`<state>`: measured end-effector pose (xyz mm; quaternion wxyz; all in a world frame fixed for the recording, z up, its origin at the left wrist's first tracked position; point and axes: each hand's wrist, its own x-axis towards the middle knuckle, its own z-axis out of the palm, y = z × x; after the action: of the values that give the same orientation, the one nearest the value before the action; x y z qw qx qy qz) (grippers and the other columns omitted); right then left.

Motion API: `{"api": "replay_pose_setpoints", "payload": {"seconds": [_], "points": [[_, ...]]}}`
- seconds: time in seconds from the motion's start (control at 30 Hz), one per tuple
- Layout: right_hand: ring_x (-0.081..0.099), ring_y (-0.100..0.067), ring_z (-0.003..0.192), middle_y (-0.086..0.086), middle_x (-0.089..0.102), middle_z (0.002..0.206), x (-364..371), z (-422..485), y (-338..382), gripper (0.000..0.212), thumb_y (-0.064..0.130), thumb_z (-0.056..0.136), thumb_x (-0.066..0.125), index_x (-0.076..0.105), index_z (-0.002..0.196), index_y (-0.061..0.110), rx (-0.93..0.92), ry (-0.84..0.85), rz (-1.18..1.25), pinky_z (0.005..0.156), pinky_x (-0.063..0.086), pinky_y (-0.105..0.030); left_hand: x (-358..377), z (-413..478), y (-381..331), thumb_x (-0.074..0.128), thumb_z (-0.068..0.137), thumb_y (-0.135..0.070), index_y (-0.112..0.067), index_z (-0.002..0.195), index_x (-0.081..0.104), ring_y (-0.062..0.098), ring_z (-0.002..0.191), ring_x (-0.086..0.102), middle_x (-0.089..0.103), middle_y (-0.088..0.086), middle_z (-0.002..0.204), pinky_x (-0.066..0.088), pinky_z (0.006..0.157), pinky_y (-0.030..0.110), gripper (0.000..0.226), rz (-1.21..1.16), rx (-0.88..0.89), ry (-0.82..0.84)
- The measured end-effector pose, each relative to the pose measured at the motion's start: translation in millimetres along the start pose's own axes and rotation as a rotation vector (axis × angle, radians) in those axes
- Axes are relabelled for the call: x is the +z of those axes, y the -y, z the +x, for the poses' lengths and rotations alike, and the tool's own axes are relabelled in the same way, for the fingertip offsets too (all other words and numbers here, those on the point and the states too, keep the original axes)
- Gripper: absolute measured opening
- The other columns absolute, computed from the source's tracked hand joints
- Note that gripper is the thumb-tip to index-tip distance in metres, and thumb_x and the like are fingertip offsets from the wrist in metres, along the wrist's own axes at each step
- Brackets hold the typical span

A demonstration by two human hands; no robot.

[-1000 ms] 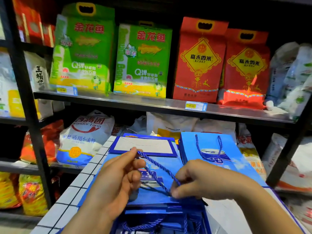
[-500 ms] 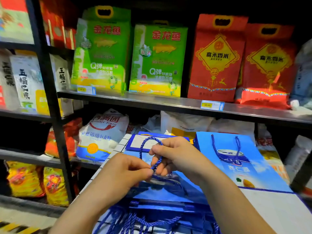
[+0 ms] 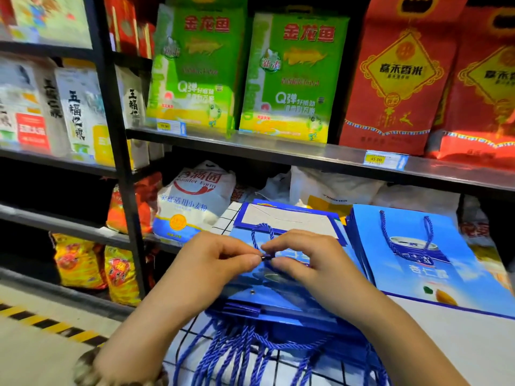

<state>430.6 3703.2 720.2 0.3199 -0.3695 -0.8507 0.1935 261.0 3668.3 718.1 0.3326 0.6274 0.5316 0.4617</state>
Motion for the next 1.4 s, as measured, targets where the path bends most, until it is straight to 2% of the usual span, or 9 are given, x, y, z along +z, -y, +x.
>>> {"api": "replay_pose_setpoints", "payload": {"seconds": [0.27,0.47,0.57,0.67,0.8,0.97,1.1,1.3,1.4], "points": [[0.062,0.001,0.078,0.021,0.066,0.073,8.6,-2.2,1.4,0.013,0.014,0.077,0.071,0.071,0.077,0.026,0.041,-0.025,0.181,0.074,0.048,-0.015,-0.2,-4.0,4.5,0.069,0.077,-0.009,-0.01,0.068,0.073,-0.003,0.044,0.046,0.057,-0.01,0.045,0.035,0.048,0.007,0.01,-0.132,0.001,-0.048],[0.061,0.002,0.073,0.022,0.066,0.066,7.3,-0.4,8.0,0.029,0.011,0.078,0.068,0.064,0.066,0.037,0.082,-0.101,0.217,0.066,0.046,-0.01,-1.0,-6.8,15.7,0.072,0.077,-0.028,-0.024,0.079,0.074,-0.006,0.07,0.058,0.071,-0.011,0.075,0.043,0.068,0.011,0.005,0.17,0.054,0.006],[0.059,0.001,0.075,0.019,0.065,0.069,9.0,0.1,6.3,0.027,0.019,0.08,0.068,0.061,0.064,0.039,0.132,0.005,0.104,0.071,0.046,-0.015,-12.5,-10.7,24.2,0.062,0.067,-0.059,-0.034,0.106,0.068,-0.011,0.102,0.051,0.063,-0.026,0.107,0.038,0.087,0.009,0.047,0.565,0.153,0.106],[0.057,-0.002,0.072,0.015,0.065,0.072,12.4,-0.5,3.7,0.023,0.027,0.081,0.067,0.06,0.063,0.038,0.192,0.09,0.024,0.072,0.047,-0.024,-22.4,-12.1,28.5,0.051,0.051,-0.075,-0.038,0.108,0.066,-0.015,0.109,0.047,0.057,-0.037,0.111,0.037,0.089,0.006,0.069,0.59,0.146,0.215],[0.058,-0.006,0.074,0.007,0.068,0.076,14.9,1.4,4.1,0.015,0.029,0.082,0.066,0.065,0.068,0.032,0.234,0.093,0.037,0.072,0.047,-0.025,-25.2,-8.9,33.2,0.042,0.045,-0.076,-0.039,0.096,0.068,-0.018,0.107,0.047,0.038,-0.056,0.091,0.037,0.085,0.002,0.069,0.53,0.149,0.184],[0.054,-0.001,0.065,0.009,0.065,0.072,12.0,3.8,4.9,0.017,0.027,0.083,0.064,0.062,0.067,0.032,0.224,0.13,0.062,0.065,0.044,-0.018,-24.5,-9.0,32.4,0.051,0.048,-0.074,-0.045,0.084,0.065,-0.018,0.097,0.053,0.051,-0.049,0.065,0.041,0.081,0.004,0.048,0.474,0.148,0.157],[0.058,-0.007,0.068,0.006,0.067,0.074,13.0,4.5,4.0,0.012,0.027,0.084,0.064,0.066,0.072,0.026,0.207,0.139,0.045,0.07,0.048,-0.025,-23.3,-9.4,28.2,0.043,0.048,-0.076,-0.066,0.088,0.043,-0.016,0.095,0.054,0.048,-0.056,0.073,0.042,0.081,0.008,0.041,0.515,0.19,0.14],[0.057,-0.005,0.078,0.012,0.064,0.081,13.0,5.2,4.0,0.013,0.03,0.088,0.056,0.067,0.081,0.028,0.13,0.253,-0.145,0.078,0.048,-0.032,-20.3,-8.7,29.9,0.038,0.058,-0.073,-0.066,0.092,0.039,-0.001,0.084,0.059,0.06,-0.035,0.089,0.043,0.071,0.022,0.034,0.519,0.24,0.108],[0.05,0.005,0.083,0.021,0.053,0.082,3.7,3.4,8.5,0.028,0.032,0.085,0.047,0.066,0.103,0.023,0.097,0.381,-0.141,0.08,0.039,-0.016,-18.2,-7.4,32.0,0.041,0.065,-0.07,-0.045,0.089,0.061,0.005,0.073,0.059,0.067,-0.017,0.073,0.045,0.066,0.029,0.04,0.488,0.218,0.017]]}}
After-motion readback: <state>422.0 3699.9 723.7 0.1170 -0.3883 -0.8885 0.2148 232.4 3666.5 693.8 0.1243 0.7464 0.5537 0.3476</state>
